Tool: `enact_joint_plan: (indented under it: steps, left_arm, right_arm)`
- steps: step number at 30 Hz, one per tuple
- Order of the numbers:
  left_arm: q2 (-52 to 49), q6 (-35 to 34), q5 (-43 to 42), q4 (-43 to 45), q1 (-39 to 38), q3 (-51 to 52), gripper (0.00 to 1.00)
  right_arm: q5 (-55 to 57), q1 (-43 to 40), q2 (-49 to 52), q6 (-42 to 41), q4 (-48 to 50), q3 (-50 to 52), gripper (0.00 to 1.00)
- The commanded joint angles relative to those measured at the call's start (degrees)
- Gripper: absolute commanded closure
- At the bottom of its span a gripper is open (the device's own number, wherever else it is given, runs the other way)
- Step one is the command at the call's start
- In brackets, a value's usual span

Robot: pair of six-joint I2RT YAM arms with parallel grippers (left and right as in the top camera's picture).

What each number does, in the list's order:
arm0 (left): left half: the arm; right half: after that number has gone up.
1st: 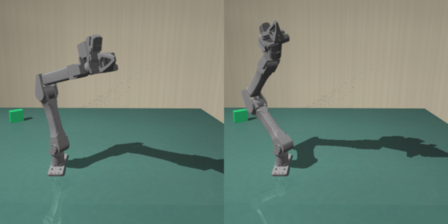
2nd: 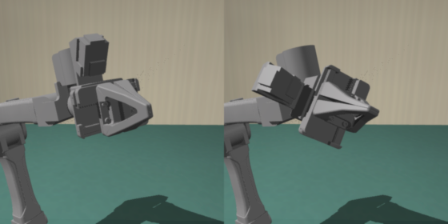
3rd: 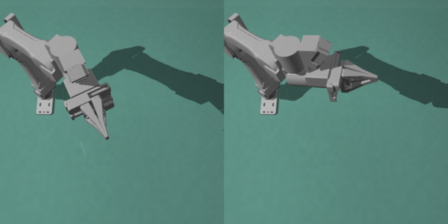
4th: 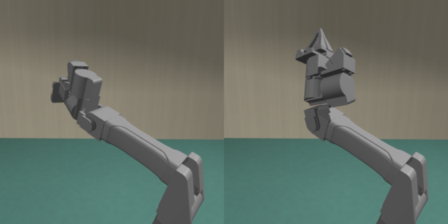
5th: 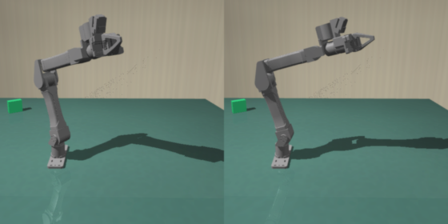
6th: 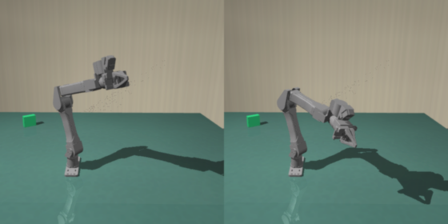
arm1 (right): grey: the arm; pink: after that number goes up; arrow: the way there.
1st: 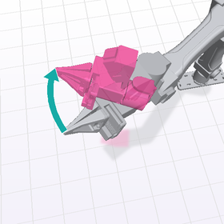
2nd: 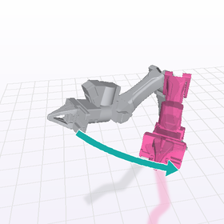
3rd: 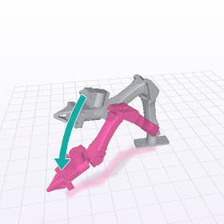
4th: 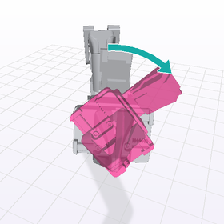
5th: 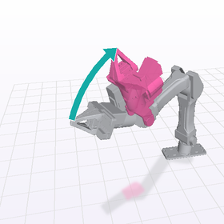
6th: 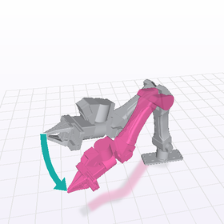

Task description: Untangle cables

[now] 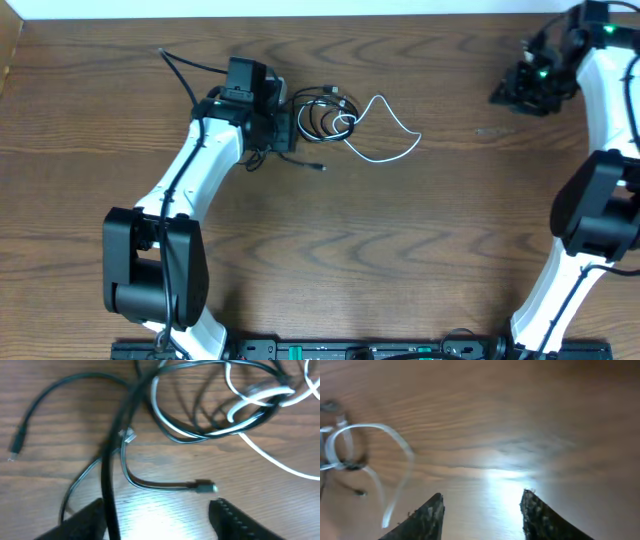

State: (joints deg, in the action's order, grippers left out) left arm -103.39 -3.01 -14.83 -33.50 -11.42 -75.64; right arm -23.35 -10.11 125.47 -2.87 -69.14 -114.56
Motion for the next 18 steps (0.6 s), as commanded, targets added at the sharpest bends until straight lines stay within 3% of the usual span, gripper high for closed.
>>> enact_joint_plan:
  steps: [1,7,12,16,18]
  left_arm:
    - [2.56,0.61,-1.75,-0.09,-1.25,-0.37,0.24]
    - [4.09,-2.32,-9.9,2.78,-2.49,-0.35,0.17]
    - [-0.04,-3.41,-10.45,8.83,-5.9,-0.35,0.17]
    - [-3.96,-2.6,-10.51,16.92,-8.81,-0.55,0.18]
    - [-6.69,-2.14,-10.49,16.11,-9.99,-3.37,0.19]
  right_arm:
    - [-8.92,3.43,0.55,2.93,1.49,-0.07,0.51]
    - [-13.16,9.68,0.55,1.09,5.7,-0.07,0.5]
    - [-9.88,13.66,0.55,-6.58,9.73,-0.07,0.49]
    - [-8.68,13.62,0.55,-7.39,9.53,-0.07,0.49]
    - [-8.7,12.96,0.55,-7.37,8.92,-0.07,0.5]
